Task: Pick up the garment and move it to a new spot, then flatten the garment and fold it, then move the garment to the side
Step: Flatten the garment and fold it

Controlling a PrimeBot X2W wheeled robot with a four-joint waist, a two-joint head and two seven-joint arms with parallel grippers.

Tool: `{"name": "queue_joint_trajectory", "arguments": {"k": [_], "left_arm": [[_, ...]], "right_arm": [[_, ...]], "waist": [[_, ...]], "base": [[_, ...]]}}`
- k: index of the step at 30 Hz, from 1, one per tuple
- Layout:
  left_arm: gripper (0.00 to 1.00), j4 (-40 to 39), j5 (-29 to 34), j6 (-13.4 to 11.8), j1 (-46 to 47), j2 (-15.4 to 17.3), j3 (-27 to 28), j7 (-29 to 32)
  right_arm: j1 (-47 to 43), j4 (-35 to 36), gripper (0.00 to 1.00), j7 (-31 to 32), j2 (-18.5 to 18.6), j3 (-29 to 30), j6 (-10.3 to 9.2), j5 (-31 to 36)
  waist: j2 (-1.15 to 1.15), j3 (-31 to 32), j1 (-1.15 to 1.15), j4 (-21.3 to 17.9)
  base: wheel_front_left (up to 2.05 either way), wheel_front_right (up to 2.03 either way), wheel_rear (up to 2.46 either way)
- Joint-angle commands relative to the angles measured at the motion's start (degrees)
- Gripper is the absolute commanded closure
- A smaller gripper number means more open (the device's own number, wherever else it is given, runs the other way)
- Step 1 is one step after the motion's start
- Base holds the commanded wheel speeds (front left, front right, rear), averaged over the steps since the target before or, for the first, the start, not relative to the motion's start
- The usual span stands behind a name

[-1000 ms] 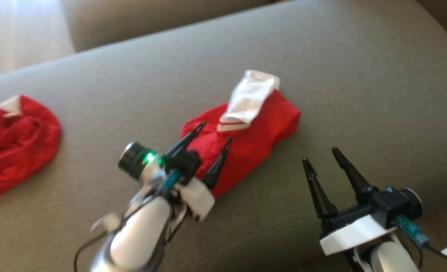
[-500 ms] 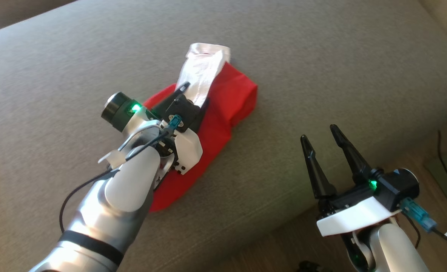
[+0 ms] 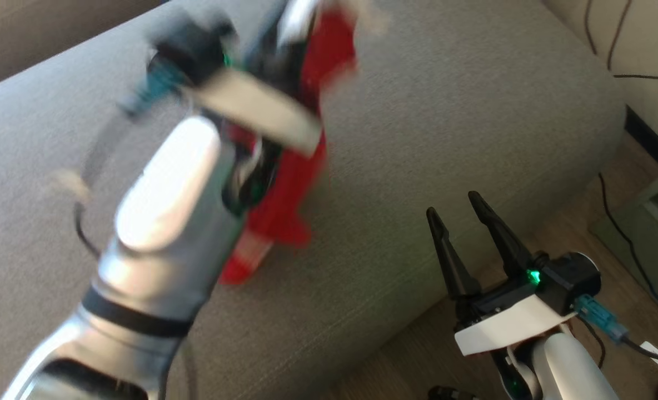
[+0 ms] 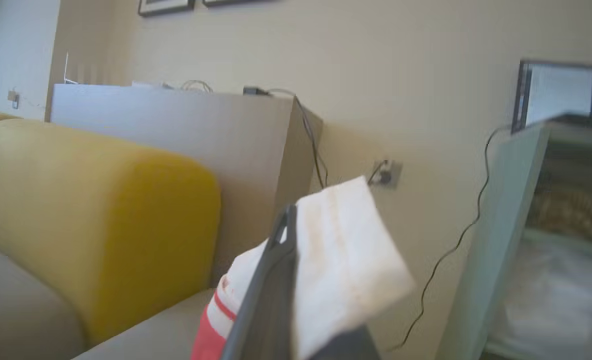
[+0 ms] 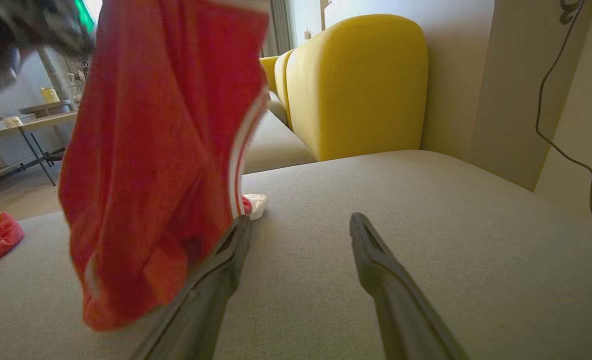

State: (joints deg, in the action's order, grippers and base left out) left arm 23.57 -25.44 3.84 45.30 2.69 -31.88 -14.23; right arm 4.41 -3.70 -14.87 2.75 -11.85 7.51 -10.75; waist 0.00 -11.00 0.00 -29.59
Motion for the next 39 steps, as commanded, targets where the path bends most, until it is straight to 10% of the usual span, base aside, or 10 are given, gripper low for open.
{"name": "queue_joint_trajectory", "arguments": {"k": [1,12,24,25,27,28,39], "left_arm": [[1.00,-8.2,-6.7,-2.4,6.1,0.2,2.7,-0.7],[1.00,-14.7,-23.0,-14.3,-1.4,0.2,19.6,-0.8],[1.00,-11.4,-20.5,-13.0,-28.7,0.2,36.4,-0.8],[0.95,-11.1,-21.8,-12.7,-30.0,0.2,36.4,-0.8],[0.08,-10.1,-23.5,-11.6,-31.8,0.2,35.6,-0.8],[0.00,-10.1,-23.5,-11.0,-32.4,0.2,35.5,-0.8],[0.00,-23.3,-0.4,-9.2,-39.9,0.2,30.0,-0.8]], "right_arm": [[1.0,1.8,0.00,-0.1,0.1,-1.2,-0.02,-0.6],[0.6,1.1,0.00,-0.1,0.1,-2.8,-0.02,0.3],[-0.3,-0.3,0.00,-0.1,0.1,0.2,-0.02,1.8],[-0.5,-0.8,0.00,-0.1,0.1,0.3,-0.02,1.7],[-0.7,-1.9,0.00,-0.1,0.1,0.3,-0.02,1.3],[-0.7,-2.7,0.00,-0.1,0.1,0.1,-0.02,1.3],[0.4,-17.8,0.00,-0.1,0.1,-6.0,-0.02,-4.4]], "waist": [[0.00,0.6,0.00,-0.7],[0.00,1.1,0.00,2.3],[0.00,0.2,0.00,13.9],[0.00,0.3,0.00,14.8],[0.00,0.6,0.00,16.3],[0.00,0.6,0.00,16.9],[0.00,1.0,0.00,22.8]], "base": [[0.00,0.00,0.00],[0.00,0.00,0.00],[0.00,0.00,0.00],[0.00,0.00,0.00],[0.00,0.00,0.00],[0.00,0.00,0.00],[0.00,0.00,0.00]]}}
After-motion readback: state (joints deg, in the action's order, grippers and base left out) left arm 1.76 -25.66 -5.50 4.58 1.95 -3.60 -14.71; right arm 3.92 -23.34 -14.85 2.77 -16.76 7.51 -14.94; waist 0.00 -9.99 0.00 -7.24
